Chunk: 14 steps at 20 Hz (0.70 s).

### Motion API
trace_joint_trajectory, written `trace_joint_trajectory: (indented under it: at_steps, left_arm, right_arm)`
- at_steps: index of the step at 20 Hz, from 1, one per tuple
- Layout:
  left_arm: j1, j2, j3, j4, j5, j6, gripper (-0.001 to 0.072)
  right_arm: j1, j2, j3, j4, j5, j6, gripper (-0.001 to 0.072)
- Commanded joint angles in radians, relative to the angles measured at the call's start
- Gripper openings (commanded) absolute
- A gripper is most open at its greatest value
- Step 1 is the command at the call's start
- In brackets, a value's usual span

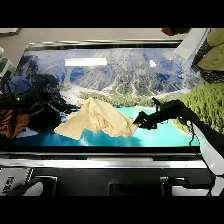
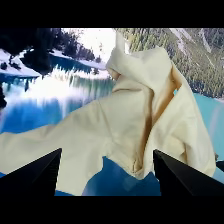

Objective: Fold the clothes and pants, and hang the long-sleeved shirts on hangers.

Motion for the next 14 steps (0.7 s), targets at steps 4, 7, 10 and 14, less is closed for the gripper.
trace_joint_trajectory:
  at_steps: [4,7,10,14]
  left_arm:
    - [0.176,0.066,-0.193,0.073,-0.060,0.018,0.0658]
    - [0.302,0.104,-0.380,-0.009,-0.046,0.145,0.0658]
    - [0.354,0.097,-0.502,-0.057,0.031,0.205,0.0658]
    - [0.321,0.056,-0.578,-0.061,0.116,0.214,0.0658]
  right_arm:
    - [0.062,-0.032,-0.001,-0.002,0.085,0.025,0.0025]
    - [0.063,-0.032,-0.001,-0.024,0.062,0.025,0.0028]
    - [0.063,-0.028,-0.001,-0.027,0.013,0.024,0.0026]
    - [0.063,0.034,-0.001,-0.058,0.007,0.043,0.0026]
